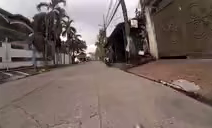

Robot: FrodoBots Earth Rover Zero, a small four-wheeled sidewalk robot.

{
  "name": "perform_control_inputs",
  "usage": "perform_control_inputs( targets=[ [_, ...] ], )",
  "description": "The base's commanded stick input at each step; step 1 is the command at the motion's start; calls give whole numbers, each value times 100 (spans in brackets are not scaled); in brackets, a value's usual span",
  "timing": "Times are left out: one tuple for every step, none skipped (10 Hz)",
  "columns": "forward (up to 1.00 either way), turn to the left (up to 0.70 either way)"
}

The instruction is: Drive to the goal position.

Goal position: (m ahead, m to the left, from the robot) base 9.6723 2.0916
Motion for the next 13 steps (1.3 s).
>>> perform_control_inputs(
  targets=[
    [100, 4],
    [100, 4],
    [100, 4],
    [100, 4],
    [100, 4],
    [100, 4],
    [100, 4],
    [100, 4],
    [100, 4],
    [100, 4],
    [100, 4],
    [100, 4],
    [100, 4]
  ],
)
